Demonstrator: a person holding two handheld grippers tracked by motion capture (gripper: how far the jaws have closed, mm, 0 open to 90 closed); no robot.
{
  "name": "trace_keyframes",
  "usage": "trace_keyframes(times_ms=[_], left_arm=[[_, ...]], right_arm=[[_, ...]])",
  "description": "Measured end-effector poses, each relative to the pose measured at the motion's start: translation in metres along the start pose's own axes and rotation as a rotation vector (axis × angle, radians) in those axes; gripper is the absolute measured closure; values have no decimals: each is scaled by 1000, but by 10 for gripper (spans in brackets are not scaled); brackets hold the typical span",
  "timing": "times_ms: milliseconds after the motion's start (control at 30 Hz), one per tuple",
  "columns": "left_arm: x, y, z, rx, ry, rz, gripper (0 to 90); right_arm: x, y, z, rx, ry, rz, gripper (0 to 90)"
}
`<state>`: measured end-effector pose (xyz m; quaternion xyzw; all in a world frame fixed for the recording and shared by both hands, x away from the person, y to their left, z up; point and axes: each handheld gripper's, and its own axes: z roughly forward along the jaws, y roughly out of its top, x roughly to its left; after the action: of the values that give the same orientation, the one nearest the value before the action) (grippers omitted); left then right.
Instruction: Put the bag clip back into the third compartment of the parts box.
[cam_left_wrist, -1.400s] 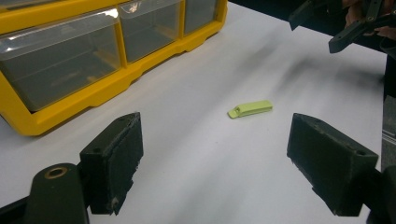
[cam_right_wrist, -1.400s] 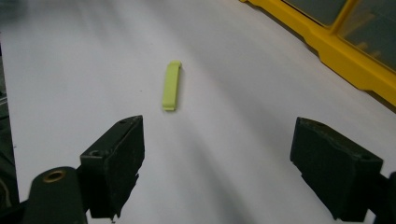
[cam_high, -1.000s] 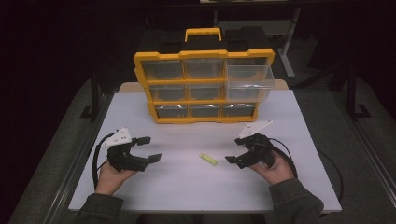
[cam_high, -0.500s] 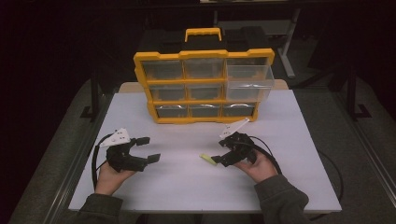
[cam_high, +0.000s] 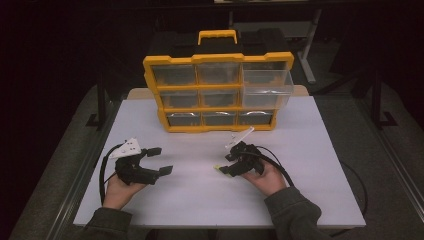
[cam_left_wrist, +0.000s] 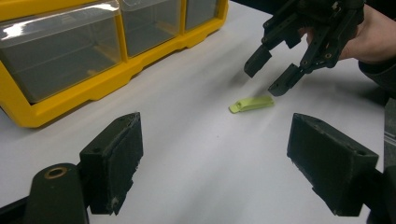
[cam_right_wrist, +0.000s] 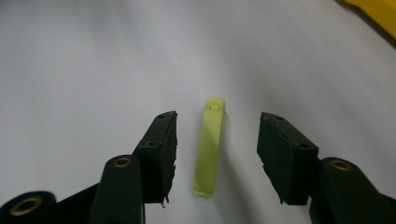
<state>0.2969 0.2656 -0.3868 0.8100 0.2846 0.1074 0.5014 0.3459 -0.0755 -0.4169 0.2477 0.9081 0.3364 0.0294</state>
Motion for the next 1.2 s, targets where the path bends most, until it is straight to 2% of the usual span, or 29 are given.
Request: trace_keyframes(times_ms=[367, 600, 733, 800, 833, 900, 1200], left_arm=[[0, -1, 0, -17, 0, -7, 183], [-1, -2, 4, -4, 0, -3, 186], [-1, -3, 4, -1, 0, 1, 185], [-1, -3, 4, -1, -2, 1, 185], [-1, -3, 4, 0, -1, 3, 185], [-1, -3, 4, 0, -2, 3, 185], [-1, -3, 3, -1, 1, 5, 186]], right_arm=[[2, -4, 14, 55, -19, -40, 560], [5, -5, 17, 85, -43, -56, 654], [5, -5, 18, 94, -46, -61, 683], [5, -5, 19, 94, -54, -82, 698], [7, -5, 19, 95, -55, -72, 708], [6, -5, 20, 92, -60, -88, 727], [6, -5, 20, 89, -58, -85, 762]])
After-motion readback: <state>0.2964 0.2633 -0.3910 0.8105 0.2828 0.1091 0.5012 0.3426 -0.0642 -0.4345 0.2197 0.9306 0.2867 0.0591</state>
